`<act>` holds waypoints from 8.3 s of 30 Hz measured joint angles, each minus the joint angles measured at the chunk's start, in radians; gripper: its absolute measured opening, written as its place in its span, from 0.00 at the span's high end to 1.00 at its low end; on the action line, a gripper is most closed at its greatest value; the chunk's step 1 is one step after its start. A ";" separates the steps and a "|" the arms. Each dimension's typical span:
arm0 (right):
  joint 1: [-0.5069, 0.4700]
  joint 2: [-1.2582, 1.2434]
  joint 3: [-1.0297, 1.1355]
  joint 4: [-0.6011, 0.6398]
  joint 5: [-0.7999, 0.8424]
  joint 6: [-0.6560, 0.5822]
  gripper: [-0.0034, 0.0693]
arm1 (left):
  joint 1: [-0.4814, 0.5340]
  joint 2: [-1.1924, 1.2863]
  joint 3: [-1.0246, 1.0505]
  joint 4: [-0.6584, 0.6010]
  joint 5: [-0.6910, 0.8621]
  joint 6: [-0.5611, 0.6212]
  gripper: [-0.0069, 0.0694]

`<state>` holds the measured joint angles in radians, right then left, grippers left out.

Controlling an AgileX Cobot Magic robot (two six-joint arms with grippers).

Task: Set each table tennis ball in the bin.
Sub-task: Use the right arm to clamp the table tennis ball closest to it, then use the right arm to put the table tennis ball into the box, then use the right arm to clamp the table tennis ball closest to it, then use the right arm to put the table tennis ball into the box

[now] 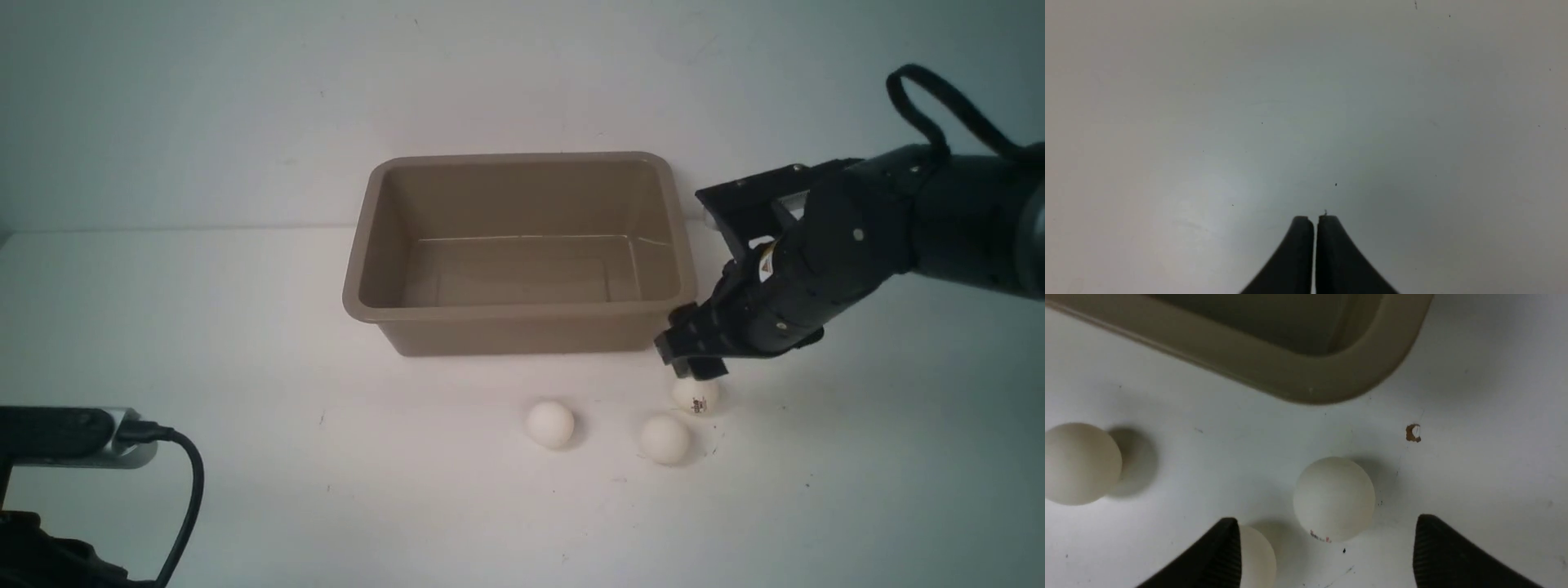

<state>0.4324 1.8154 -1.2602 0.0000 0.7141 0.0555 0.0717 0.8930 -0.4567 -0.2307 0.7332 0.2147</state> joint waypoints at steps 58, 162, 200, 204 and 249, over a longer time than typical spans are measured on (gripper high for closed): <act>0.000 0.160 -0.431 -0.333 0.082 0.097 0.47 | 0.000 0.000 -0.001 0.000 -0.003 0.000 0.91; 0.108 0.207 -0.217 0.026 0.278 -0.056 0.32 | 0.000 0.000 -0.002 0.002 0.000 0.000 0.91; 0.110 0.193 -0.468 -0.537 0.488 0.162 0.46 | 0.000 0.000 -0.002 0.002 0.000 0.000 0.91; 0.110 0.193 -0.568 -0.507 0.483 0.133 0.46 | 0.000 0.000 -0.002 0.002 0.000 0.000 0.91; 0.110 0.390 -0.785 -0.130 0.383 -0.079 0.35 | 0.000 0.000 -0.002 0.002 -0.002 0.000 0.91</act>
<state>0.5423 2.2056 -2.0453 -0.1295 1.0970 -0.0236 0.0717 0.8930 -0.4586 -0.2284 0.7316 0.2147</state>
